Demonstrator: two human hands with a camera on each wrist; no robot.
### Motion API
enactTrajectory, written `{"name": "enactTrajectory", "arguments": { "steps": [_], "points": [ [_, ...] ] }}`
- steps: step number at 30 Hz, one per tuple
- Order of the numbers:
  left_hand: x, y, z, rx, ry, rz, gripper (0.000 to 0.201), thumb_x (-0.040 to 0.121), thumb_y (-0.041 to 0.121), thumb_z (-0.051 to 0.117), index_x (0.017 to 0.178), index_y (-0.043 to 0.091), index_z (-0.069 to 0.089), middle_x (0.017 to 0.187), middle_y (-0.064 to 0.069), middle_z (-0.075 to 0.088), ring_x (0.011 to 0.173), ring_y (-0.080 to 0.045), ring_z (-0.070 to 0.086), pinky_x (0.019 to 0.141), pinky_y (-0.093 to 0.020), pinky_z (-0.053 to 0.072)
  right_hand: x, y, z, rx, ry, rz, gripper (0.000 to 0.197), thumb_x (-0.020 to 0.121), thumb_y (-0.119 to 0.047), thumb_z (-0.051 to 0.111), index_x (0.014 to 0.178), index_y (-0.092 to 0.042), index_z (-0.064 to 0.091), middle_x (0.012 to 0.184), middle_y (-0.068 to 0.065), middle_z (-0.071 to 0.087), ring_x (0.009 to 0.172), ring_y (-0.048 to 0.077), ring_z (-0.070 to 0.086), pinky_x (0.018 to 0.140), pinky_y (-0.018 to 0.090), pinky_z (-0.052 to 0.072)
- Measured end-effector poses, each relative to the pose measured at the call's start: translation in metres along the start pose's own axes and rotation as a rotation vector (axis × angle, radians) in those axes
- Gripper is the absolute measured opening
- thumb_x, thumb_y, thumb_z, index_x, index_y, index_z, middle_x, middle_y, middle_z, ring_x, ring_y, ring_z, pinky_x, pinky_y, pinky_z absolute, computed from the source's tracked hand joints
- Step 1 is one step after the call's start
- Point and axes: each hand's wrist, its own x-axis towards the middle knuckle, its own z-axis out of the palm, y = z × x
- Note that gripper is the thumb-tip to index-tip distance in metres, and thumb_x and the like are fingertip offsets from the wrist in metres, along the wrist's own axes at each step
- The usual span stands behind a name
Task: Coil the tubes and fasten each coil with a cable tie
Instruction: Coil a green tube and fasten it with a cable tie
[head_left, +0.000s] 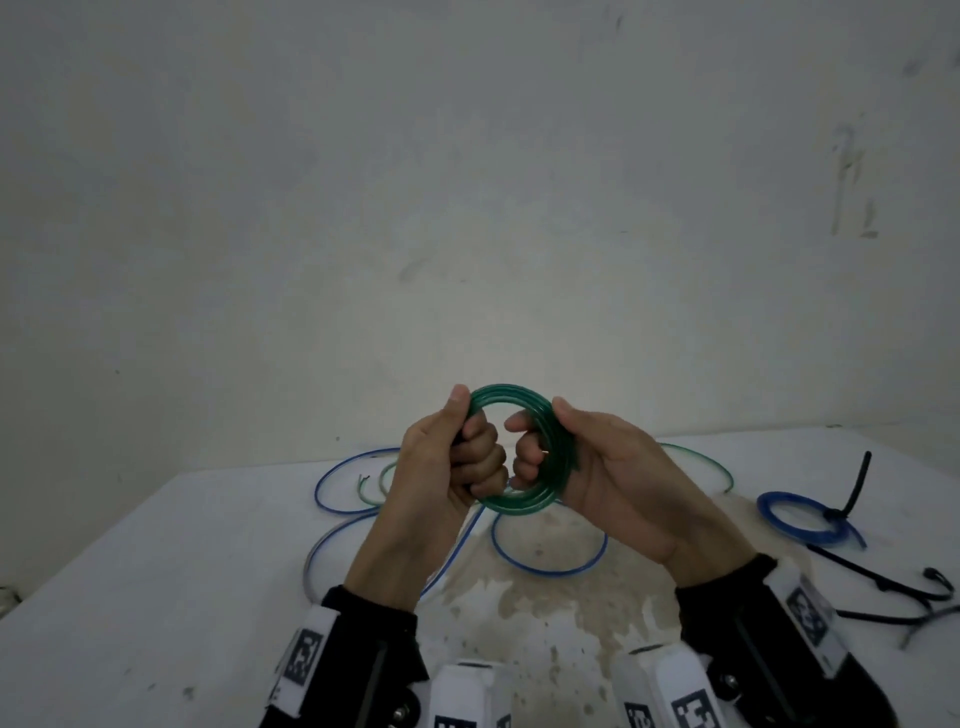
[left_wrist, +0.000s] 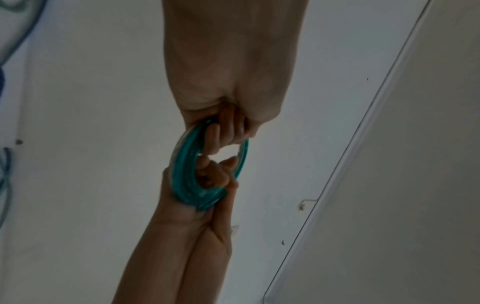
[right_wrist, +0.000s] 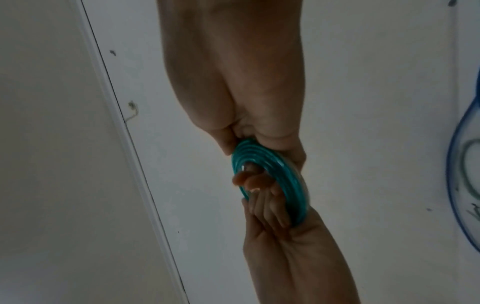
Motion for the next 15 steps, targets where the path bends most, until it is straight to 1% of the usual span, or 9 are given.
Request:
{"name": "enactTrajectory", "arguments": {
  "steps": [3,5,6,8,10,11,13,14,15],
  "points": [
    [0.001,-0.002,0.001,-0.058,0.084,0.085,0.039,0.094,0.033,0.038,0.060,0.016,0.029,0.044,0.008,0.020,0.035,-0.004,0.018,0.036,-0.018,0.020,0.004,0.008,0.008,0.078,0.049,-0.115,0.035,0.092,-0.021,0.038,0.106,0.005,0.057,0.069,0.006,0.053,0.065,0.016,0.051,0.069,0.029,0.051],
    [0.001,-0.003,0.003,-0.093,0.125,0.118,0.039,0.095,0.033,0.037,0.060,0.017,0.028,0.044,0.008,0.020,0.035,-0.005,0.018,0.036,-0.018,0.020,0.007,0.014,0.014,0.113,0.129,-0.204,0.025,0.093,-0.013,0.039,0.104,0.003,0.055,0.068,0.007,0.054,0.062,0.016,0.049,0.064,0.027,0.051],
    [0.001,-0.003,0.004,-0.105,0.138,0.129,0.040,0.096,0.033,0.036,0.060,0.017,0.028,0.044,0.008,0.020,0.035,-0.005,0.017,0.036,-0.018,0.020,0.008,0.018,0.016,0.094,0.189,-0.259,0.022,0.094,-0.010,0.039,0.102,0.001,0.057,0.067,0.007,0.055,0.061,0.016,0.050,0.062,0.026,0.051],
    [0.000,-0.005,0.006,-0.117,0.159,0.146,0.041,0.097,0.032,0.034,0.060,0.017,0.028,0.043,0.008,0.020,0.036,-0.005,0.016,0.037,-0.019,0.019,0.010,0.025,0.019,-0.028,0.315,-0.377,0.023,0.096,-0.006,0.040,0.098,-0.005,0.063,0.065,0.006,0.059,0.060,0.015,0.054,0.062,0.026,0.051],
    [0.000,-0.007,0.009,-0.125,0.175,0.158,0.042,0.098,0.032,0.034,0.060,0.016,0.029,0.044,0.007,0.020,0.036,-0.005,0.016,0.036,-0.018,0.019,0.010,0.030,0.020,-0.183,0.400,-0.476,0.027,0.096,-0.007,0.041,0.092,-0.013,0.067,0.064,0.003,0.062,0.061,0.015,0.057,0.064,0.025,0.053],
    [-0.001,-0.008,0.009,-0.128,0.184,0.166,0.042,0.098,0.032,0.034,0.059,0.016,0.030,0.044,0.007,0.020,0.036,-0.005,0.016,0.036,-0.019,0.019,0.009,0.032,0.021,-0.250,0.415,-0.510,0.027,0.096,-0.007,0.042,0.091,-0.017,0.067,0.064,0.002,0.063,0.062,0.015,0.057,0.064,0.023,0.052],
    [-0.001,-0.009,0.009,-0.135,0.194,0.182,0.043,0.098,0.032,0.034,0.059,0.015,0.030,0.044,0.007,0.020,0.036,-0.005,0.016,0.037,-0.019,0.020,0.009,0.033,0.021,-0.408,0.407,-0.574,0.026,0.095,-0.006,0.044,0.089,-0.019,0.066,0.064,0.000,0.062,0.062,0.012,0.058,0.062,0.019,0.049],
    [0.000,-0.009,0.008,-0.141,0.193,0.182,0.043,0.098,0.032,0.034,0.059,0.015,0.031,0.045,0.007,0.020,0.036,-0.006,0.017,0.037,-0.019,0.021,0.009,0.033,0.020,-0.498,0.390,-0.603,0.025,0.095,-0.005,0.045,0.087,-0.018,0.065,0.063,0.000,0.061,0.061,0.011,0.057,0.060,0.019,0.048],
    [0.001,-0.009,0.006,-0.149,0.184,0.171,0.043,0.098,0.032,0.034,0.059,0.015,0.031,0.045,0.007,0.020,0.037,-0.006,0.017,0.037,-0.019,0.022,0.009,0.031,0.019,-0.576,0.365,-0.624,0.023,0.095,-0.004,0.046,0.083,-0.014,0.064,0.061,0.001,0.059,0.058,0.012,0.055,0.059,0.022,0.047]
  ]
}}
